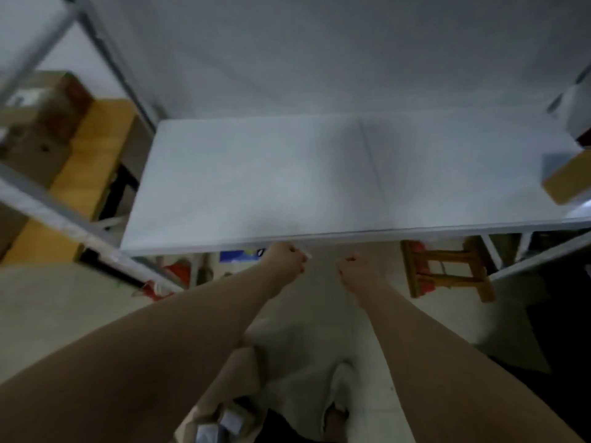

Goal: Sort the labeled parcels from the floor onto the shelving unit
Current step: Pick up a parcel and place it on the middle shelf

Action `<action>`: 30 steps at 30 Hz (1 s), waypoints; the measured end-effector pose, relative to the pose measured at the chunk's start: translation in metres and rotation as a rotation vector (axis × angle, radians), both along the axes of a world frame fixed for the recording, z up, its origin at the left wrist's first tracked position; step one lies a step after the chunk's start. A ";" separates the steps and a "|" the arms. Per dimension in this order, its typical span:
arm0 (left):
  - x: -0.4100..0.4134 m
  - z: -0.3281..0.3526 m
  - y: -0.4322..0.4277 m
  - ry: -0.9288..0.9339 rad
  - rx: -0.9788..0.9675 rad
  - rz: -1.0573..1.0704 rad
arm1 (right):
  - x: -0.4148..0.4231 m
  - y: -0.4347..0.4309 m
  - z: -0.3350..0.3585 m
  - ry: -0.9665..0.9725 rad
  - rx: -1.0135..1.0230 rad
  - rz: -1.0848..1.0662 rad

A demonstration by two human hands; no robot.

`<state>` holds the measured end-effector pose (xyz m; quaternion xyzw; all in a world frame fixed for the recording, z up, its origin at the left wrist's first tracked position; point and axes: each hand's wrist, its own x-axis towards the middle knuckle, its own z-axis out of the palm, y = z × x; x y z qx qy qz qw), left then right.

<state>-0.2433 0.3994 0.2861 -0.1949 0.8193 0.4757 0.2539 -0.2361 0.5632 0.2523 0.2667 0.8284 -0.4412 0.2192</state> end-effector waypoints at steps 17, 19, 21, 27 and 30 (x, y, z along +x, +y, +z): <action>0.176 -0.084 -0.326 -0.256 0.048 0.450 | 0.119 -0.323 -0.071 -0.206 -0.039 0.394; 0.188 -0.103 -0.339 -0.314 0.066 0.487 | 0.128 -0.339 -0.091 -0.260 -0.038 0.421; 0.196 -0.122 -0.345 -0.365 0.091 0.527 | 0.134 -0.349 -0.111 -0.315 -0.045 0.449; 0.201 -0.209 -0.338 -0.485 0.135 0.620 | 0.128 -0.345 -0.205 -0.390 0.040 0.497; 0.203 -0.269 -0.329 -0.510 0.149 0.579 | 0.124 -0.329 -0.264 -0.437 0.103 0.512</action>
